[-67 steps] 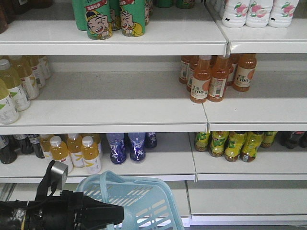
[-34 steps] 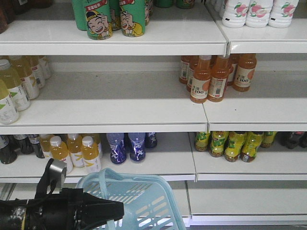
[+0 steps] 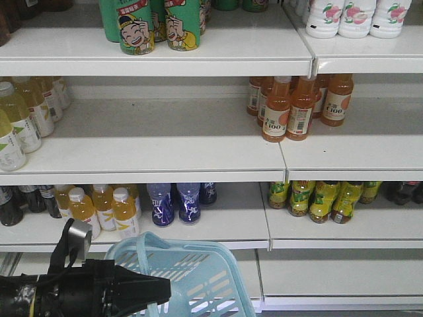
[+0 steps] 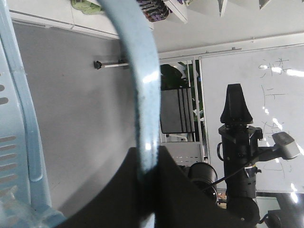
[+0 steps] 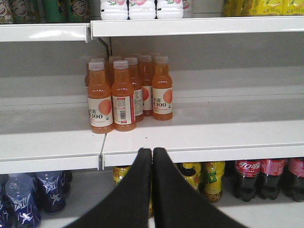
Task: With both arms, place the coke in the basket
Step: 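Hold the basket in the left gripper while turning the base away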
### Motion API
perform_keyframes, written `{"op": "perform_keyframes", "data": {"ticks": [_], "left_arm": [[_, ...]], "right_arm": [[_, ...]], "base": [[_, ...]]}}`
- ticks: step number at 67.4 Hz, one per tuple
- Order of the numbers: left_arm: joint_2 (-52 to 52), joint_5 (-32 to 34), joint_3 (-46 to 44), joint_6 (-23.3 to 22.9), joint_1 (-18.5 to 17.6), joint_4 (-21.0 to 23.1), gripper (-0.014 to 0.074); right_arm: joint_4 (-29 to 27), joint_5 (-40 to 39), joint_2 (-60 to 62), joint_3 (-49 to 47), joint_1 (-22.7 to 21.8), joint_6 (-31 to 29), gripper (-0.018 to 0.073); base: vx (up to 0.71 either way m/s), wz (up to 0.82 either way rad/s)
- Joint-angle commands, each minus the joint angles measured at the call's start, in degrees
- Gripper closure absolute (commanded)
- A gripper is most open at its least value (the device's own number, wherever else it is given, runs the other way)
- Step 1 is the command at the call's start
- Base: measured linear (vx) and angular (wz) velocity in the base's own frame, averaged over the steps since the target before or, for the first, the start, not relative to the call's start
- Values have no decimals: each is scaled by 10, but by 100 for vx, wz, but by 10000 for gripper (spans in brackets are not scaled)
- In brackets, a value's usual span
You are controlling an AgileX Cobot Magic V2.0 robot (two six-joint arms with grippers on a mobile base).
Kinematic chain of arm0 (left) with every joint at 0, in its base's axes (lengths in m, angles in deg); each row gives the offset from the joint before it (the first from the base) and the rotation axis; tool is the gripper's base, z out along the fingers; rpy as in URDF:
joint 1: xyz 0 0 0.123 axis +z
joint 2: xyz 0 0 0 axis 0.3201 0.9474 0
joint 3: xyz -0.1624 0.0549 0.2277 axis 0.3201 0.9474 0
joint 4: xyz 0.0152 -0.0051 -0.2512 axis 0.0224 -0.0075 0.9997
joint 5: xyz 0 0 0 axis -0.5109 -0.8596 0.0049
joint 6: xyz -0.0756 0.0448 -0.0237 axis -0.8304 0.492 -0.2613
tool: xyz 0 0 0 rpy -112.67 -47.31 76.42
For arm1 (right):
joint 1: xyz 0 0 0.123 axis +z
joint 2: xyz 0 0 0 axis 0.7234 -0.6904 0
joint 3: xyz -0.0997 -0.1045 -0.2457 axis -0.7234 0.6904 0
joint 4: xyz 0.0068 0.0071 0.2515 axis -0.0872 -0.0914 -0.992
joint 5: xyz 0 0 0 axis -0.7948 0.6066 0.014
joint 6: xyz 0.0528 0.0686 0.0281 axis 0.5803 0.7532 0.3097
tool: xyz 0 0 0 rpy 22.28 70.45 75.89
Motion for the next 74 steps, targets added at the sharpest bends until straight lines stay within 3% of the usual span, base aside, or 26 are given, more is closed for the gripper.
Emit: {"op": "perform_keyframes", "data": {"ticks": [1,74], "left_arm": [[-20,132,-7,5,-2,27,603],[-20,132,-7,5,-2,27,604]], "right_arm": [[4,-40,7,4,-1,-3,569],[4,-40,7,4,-1,-3,569]], "base": [[0,0],[-1,-6]]}}
